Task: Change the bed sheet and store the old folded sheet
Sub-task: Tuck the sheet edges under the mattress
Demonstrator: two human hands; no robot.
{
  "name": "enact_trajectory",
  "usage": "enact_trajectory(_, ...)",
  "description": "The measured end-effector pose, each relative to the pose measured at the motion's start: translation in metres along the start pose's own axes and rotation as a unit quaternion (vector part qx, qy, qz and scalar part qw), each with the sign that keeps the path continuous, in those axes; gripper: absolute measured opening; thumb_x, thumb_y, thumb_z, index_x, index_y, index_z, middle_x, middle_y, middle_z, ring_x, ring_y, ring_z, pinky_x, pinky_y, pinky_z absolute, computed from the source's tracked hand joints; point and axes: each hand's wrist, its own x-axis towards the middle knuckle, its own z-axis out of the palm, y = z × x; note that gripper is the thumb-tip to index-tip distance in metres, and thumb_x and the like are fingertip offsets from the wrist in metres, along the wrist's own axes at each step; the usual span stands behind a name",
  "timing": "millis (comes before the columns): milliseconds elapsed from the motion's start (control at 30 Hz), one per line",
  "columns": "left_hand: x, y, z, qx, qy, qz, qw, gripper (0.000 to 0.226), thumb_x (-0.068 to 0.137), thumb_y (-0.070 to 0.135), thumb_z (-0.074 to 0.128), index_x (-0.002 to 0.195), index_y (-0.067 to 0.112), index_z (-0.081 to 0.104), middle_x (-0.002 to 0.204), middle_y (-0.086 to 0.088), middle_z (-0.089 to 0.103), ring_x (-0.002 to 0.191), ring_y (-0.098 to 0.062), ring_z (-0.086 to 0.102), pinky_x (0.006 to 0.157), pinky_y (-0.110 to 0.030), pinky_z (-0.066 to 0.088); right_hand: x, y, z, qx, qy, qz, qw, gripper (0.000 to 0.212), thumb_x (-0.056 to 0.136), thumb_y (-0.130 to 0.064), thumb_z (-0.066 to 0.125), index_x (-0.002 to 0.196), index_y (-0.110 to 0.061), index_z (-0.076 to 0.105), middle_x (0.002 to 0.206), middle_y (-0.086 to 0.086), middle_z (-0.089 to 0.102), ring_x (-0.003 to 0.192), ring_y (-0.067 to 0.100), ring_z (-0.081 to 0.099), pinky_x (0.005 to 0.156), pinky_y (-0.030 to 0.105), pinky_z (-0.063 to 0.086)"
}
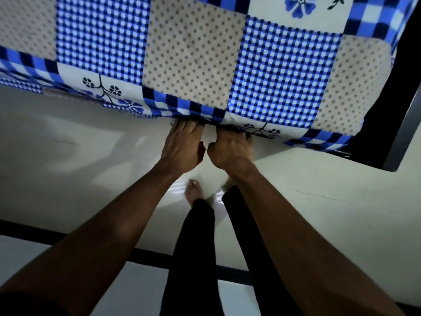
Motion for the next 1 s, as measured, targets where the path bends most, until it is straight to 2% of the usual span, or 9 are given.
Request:
enact_trajectory(100,0.008,0.004,0.001,0.001,-0.013,-0.019,1.0,0.067,0.073,0.017,0.073,0.136,0.002,0.056,0.138,-0.017,0.056,0.132,-0.038,0.048,0.117,-0.052,0.031,-0.008,-0.005,0.006,-0.001,0.052,-0.03,0.998,0.06,0.094,-0.039,0.049,0.15,-0.02,0.038,0.152,0.005,0.044,0.14,0.028,0.04,0.114,0.048,0.033)
enact_trajectory(200,0.01,0.001,-0.003,-0.023,-0.044,-0.022,0.999,0.068,0.076,0.021,0.073,0.139,0.006,0.054,0.143,-0.015,0.053,0.136,-0.036,0.044,0.119,-0.046,0.028,-0.008,-0.006,0.024,-0.007,0.058,-0.086,0.995,0.063,0.095,-0.032,0.046,0.155,-0.019,0.03,0.16,0.002,0.031,0.147,0.027,0.027,0.116,0.052,0.029)
enact_trajectory(333,0.01,-0.027,-0.014,-0.116,-0.01,0.041,0.992,0.047,0.084,0.016,0.061,0.129,0.004,0.063,0.129,-0.015,0.065,0.12,-0.035,0.058,0.103,-0.045,0.049,0.005,-0.015,0.036,-0.051,0.033,-0.016,0.998,0.076,0.089,-0.027,0.05,0.158,-0.024,0.017,0.165,-0.002,0.017,0.151,0.025,0.014,0.117,0.054,0.024)
enact_trajectory(467,-0.016,-0.063,-0.02,-0.171,0.034,0.118,0.978,0.053,0.082,0.007,0.057,0.135,0.005,0.06,0.139,-0.009,0.06,0.127,-0.025,0.054,0.112,-0.034,0.041,0.007,-0.036,0.029,-0.02,0.036,0.042,0.998,0.076,0.086,-0.034,0.06,0.154,-0.02,0.027,0.161,0.005,0.028,0.146,0.031,0.024,0.11,0.051,0.034)
enact_trajectory(567,-0.045,-0.111,-0.031,-0.266,0.06,-0.008,0.962,0.053,0.082,0.011,0.06,0.135,0.005,0.06,0.135,-0.011,0.061,0.126,-0.027,0.054,0.11,-0.029,0.037,0.013,-0.049,0.018,0.014,0.026,0.069,0.997,0.072,0.087,-0.036,0.064,0.15,-0.013,0.038,0.155,0.014,0.039,0.142,0.034,0.034,0.115,0.042,0.034)
enact_trajectory(700,-0.08,-0.191,-0.052,-0.416,0.018,-0.259,0.871,0.04,0.09,0.018,0.061,0.129,0.01,0.064,0.128,-0.007,0.067,0.12,-0.023,0.061,0.101,-0.027,0.044,-0.005,-0.093,0.007,-0.012,0.004,0.087,0.996,0.063,0.091,-0.038,0.064,0.147,-0.015,0.046,0.152,0.012,0.045,0.14,0.03,0.042,0.114,0.037,0.034)
enact_trajectory(767,-0.1,-0.235,-0.072,-0.448,0.009,-0.297,0.844,0.032,0.09,0.018,0.06,0.12,0.012,0.069,0.117,-0.005,0.072,0.111,-0.022,0.066,0.095,-0.025,0.048,-0.022,-0.137,0.015,-0.014,-0.008,0.078,0.997,0.051,0.092,-0.039,0.064,0.14,-0.023,0.056,0.145,0.003,0.055,0.134,0.023,0.05,0.109,0.032,0.037)
enact_trajectory(900,-0.151,-0.321,-0.121,-0.455,0.056,-0.313,0.832,0.038,0.082,0.027,0.053,0.112,0.016,0.074,0.103,0.0,0.076,0.098,-0.017,0.07,0.092,-0.034,0.055,-0.021,-0.236,0.06,0.076,-0.057,0.028,0.995,0.012,0.086,-0.023,0.077,0.097,-0.027,0.076,0.104,-0.002,0.071,0.084,0.007,0.062,0.083,0.023,0.045)
enact_trajectory(1000,-0.186,-0.387,-0.151,-0.451,0.096,-0.355,0.813,0.037,0.08,0.03,0.05,0.107,0.021,0.074,0.1,0.001,0.076,0.096,-0.018,0.071,0.091,-0.035,0.055,0.0,-0.326,0.085,0.075,-0.088,-0.032,0.993,0.015,0.087,-0.025,0.075,0.101,-0.027,0.076,0.112,-0.007,0.072,0.093,0.003,0.062,0.09,0.021,0.048)
